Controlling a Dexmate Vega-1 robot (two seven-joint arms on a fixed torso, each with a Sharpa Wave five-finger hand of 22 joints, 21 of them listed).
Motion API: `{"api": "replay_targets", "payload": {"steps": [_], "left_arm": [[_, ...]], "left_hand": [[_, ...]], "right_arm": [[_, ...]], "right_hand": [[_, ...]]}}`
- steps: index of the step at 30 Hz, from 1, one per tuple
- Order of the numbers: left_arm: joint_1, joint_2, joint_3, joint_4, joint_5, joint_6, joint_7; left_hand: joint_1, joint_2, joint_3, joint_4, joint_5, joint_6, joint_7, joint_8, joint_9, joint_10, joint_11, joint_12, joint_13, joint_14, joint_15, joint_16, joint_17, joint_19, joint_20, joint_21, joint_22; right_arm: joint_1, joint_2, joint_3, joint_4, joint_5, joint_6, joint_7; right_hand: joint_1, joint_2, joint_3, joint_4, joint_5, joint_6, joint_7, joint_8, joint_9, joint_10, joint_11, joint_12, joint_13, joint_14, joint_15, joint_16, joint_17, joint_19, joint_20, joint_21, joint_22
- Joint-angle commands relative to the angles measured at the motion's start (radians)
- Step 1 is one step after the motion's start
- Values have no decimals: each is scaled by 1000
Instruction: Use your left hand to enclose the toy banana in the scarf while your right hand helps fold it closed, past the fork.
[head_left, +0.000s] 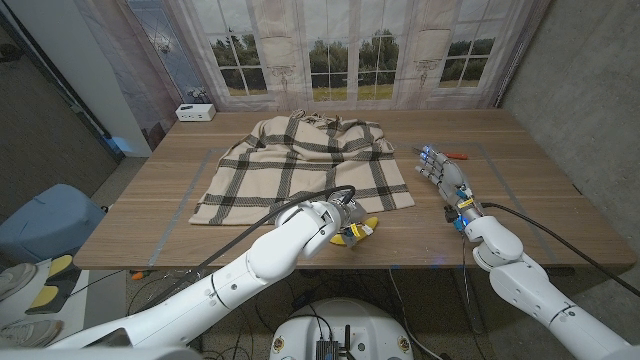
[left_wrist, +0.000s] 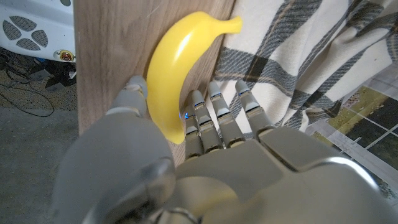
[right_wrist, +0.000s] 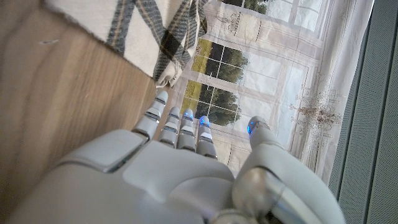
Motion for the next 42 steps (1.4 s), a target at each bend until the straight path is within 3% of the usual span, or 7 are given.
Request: {"api": "replay_targets", "payload": {"steps": [1, 5, 12, 17, 22, 34, 42], "left_arm": [[-11, 5, -4, 47, -45, -23, 48], [-3, 24, -9, 61, -81, -28, 134], [37, 75, -21, 101, -117, -30, 401], [85, 105, -35, 146, -153, -18, 679], [101, 120, -38, 153, -173, -13, 818], [123, 151, -95, 120, -315, -39, 1025], [140, 163, -128, 91, -306, 13, 1064]], "left_hand": [[41, 14, 6, 0, -5, -30, -12, -1, 1, -22, 3, -4, 5, 6, -61, 6, 10, 17, -14, 5, 4], [69, 18, -14, 4, -20, 7, -5, 22, 0, 4, -2, 8, 9, 54, -86, 31, 14, 88, -44, 36, 6], [154, 72, -25, 6, -55, 282, 37, 92, 8, 183, -26, 92, 22, 314, -151, 113, -2, 306, -109, 151, 20], [300, 186, 32, -1, -71, 613, 72, 207, 26, 453, -29, 223, 58, 544, -156, 195, 43, 396, -132, 253, 41], [320, 198, 36, 8, -70, 608, 86, 208, 35, 500, -50, 254, 74, 578, -166, 216, 74, 382, -122, 268, 48], [326, 200, 35, 20, -66, 608, 92, 212, 49, 500, -53, 272, 94, 579, -164, 219, 98, 360, -118, 278, 53], [330, 200, 35, 26, -65, 608, 93, 215, 57, 500, -56, 285, 109, 579, -167, 217, 113, 353, -118, 288, 56]], "right_arm": [[6, -2, -4, 1, -1, -14, -5], [7, -4, -3, -1, -3, -18, -9], [17, -2, -7, 4, -5, -23, -11], [23, 0, -10, 7, -7, -29, -12], [27, 0, -12, 7, -10, -34, -17], [34, 9, -16, 13, -14, -29, -24], [45, 14, -19, 19, -17, -26, -22]], "right_hand": [[-6, -2, 0, 3, 5, 8, 2, 6, 3, 14, -1, 10, 1, 16, 1, 6, 1, 12, 3, 8, 6], [-8, -2, 0, 4, 5, 11, 3, 6, 3, 16, -1, 10, 1, 18, 1, 6, 1, 12, 4, 8, 6], [-9, -3, 0, 5, 5, 13, 3, 6, 3, 20, -2, 10, 1, 24, 0, 6, 0, 14, 6, 8, 6], [-10, -3, 1, 5, 5, 14, 2, 6, 3, 21, -2, 10, 1, 25, 0, 6, 0, 14, 6, 8, 6], [-11, -3, 2, 6, 5, 14, 1, 6, 3, 21, -2, 9, 1, 26, -3, 5, 0, 14, 6, 7, 6], [-11, -4, 3, 6, 6, 15, 1, 5, 3, 23, -2, 8, 2, 26, -5, 3, 0, 14, 7, 6, 6], [-12, -4, 4, 6, 6, 15, 1, 5, 3, 23, 0, 7, 2, 26, -4, 1, 0, 14, 8, 6, 6]]}}
